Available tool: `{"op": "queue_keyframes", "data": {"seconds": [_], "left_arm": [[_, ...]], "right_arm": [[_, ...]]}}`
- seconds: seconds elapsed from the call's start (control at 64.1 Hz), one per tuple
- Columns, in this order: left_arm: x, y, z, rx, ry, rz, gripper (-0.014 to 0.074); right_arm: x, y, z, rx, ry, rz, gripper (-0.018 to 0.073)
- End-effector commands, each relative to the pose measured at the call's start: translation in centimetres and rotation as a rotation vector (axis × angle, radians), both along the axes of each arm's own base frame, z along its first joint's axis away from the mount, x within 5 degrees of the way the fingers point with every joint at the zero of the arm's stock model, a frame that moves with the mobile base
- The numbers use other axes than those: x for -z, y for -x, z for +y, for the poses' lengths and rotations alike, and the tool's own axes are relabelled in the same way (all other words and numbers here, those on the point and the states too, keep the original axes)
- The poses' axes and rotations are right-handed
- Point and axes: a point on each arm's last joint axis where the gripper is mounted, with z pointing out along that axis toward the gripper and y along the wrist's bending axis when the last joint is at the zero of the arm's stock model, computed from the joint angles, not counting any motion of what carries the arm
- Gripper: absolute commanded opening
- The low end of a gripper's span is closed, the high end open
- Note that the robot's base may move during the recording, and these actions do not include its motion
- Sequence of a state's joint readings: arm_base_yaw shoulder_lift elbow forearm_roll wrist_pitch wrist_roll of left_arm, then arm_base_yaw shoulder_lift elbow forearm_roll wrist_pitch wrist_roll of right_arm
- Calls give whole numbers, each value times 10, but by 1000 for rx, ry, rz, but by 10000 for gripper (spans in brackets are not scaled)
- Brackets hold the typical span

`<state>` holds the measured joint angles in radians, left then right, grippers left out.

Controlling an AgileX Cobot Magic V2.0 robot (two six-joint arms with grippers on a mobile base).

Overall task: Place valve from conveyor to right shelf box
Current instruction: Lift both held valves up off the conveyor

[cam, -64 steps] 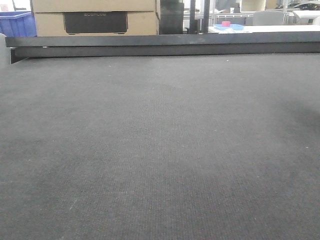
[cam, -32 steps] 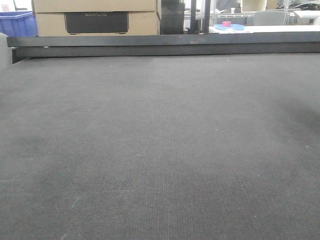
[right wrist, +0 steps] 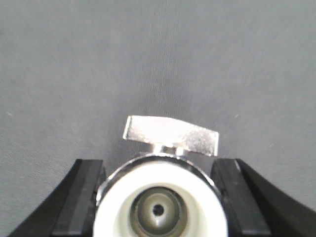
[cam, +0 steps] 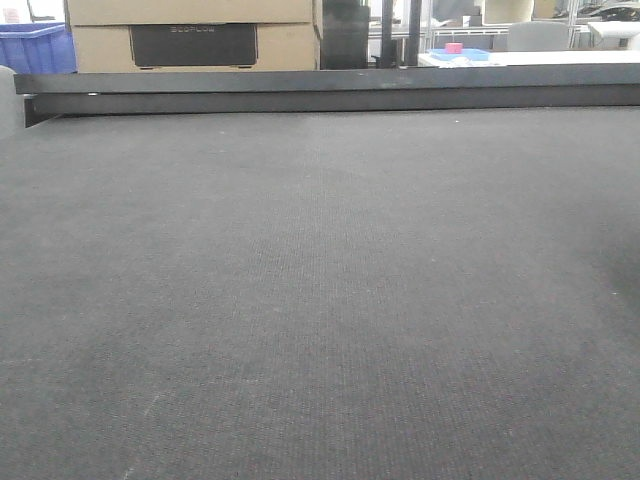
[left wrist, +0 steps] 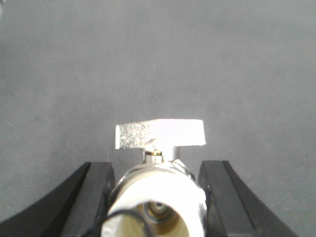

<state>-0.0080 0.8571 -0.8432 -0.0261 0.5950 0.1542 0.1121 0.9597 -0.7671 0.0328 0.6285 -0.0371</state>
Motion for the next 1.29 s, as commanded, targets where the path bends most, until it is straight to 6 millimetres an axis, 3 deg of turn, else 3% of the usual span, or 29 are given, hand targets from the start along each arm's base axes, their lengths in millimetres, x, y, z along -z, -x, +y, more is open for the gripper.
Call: {"op": "queue_keyframes", "data": {"seconds": [0.0, 0.203, 0.421, 0.577, 1.278], "left_arm": [[-17, 24, -2, 3, 26, -160, -111], [-41, 77, -1, 5, 26, -361, -111], [-52, 108, 0, 5, 23, -495, -111], [-53, 111, 0, 5, 24, -508, -111], [-53, 111, 0, 5, 24, -507, -111]], "right_arm": [[-26, 17, -2, -1, -12, -185, -158], [-60, 58, -7, 1, -38, -414, -158], [-85, 98, -12, 5, -66, -661, -158], [-91, 113, -13, 6, -74, -730, -158], [-90, 113, -13, 5, -73, -723, -158]]}}
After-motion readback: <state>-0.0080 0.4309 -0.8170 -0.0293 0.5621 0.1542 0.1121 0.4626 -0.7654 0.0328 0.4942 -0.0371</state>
